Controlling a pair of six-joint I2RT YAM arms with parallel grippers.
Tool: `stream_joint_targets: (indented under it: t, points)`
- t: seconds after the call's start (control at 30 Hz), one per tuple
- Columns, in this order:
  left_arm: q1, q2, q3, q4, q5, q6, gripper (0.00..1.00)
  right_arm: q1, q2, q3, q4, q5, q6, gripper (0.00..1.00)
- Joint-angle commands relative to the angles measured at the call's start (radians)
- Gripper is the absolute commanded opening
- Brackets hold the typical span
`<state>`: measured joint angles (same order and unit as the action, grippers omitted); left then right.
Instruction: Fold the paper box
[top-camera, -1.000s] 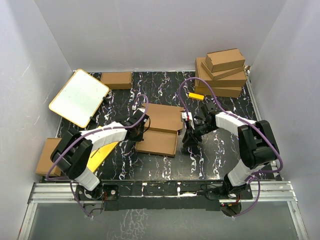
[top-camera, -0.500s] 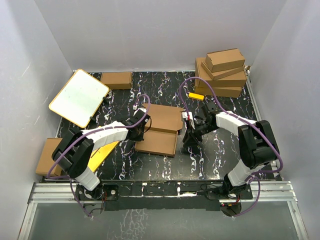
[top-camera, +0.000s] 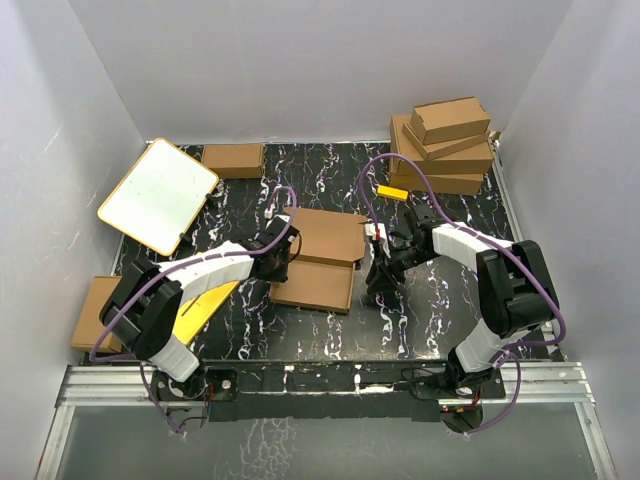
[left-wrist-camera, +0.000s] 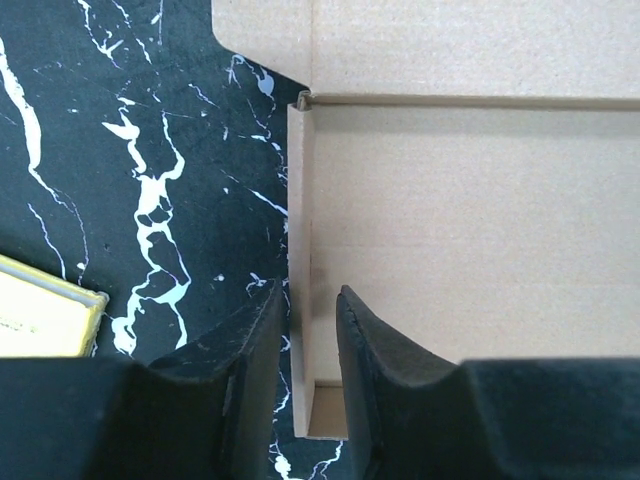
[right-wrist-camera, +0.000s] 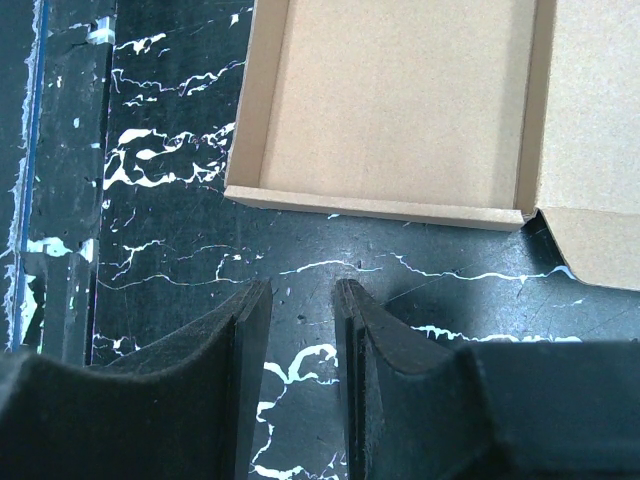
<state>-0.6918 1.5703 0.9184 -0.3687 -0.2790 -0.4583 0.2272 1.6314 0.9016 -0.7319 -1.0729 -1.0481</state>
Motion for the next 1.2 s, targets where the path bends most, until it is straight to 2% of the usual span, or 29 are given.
stream_joint_targets:
  t: [0.0,0.27,0.6,0.83,0.97,1.03,1.17]
  points:
    - [0.002,-0.062,0.029,-0.032,0.040,-0.019,0.29,-0.005,-0.006,0.038,0.017,-0.055,-0.021,0.38]
    - [0.002,-0.113,-0.019,-0.073,0.042,-0.040,0.31,-0.006,-0.005,0.038,0.015,-0.056,-0.021,0.38]
    - [0.002,-0.081,-0.070,-0.051,0.043,-0.053,0.28,-0.006,-0.005,0.038,0.013,-0.058,-0.022,0.38]
    - [0.002,-0.060,-0.077,-0.031,0.048,-0.051,0.09,-0.009,-0.004,0.039,0.014,-0.058,-0.023,0.38]
    - [0.002,-0.056,-0.081,-0.020,0.049,-0.051,0.06,-0.009,-0.005,0.039,0.012,-0.059,-0.024,0.38]
    - [0.002,-0.059,-0.078,-0.018,0.053,-0.055,0.08,-0.012,-0.008,0.043,0.009,-0.058,-0.026,0.38]
    - [0.002,-0.116,-0.079,-0.014,0.055,-0.074,0.28,-0.035,-0.025,0.060,-0.023,-0.065,-0.046,0.38]
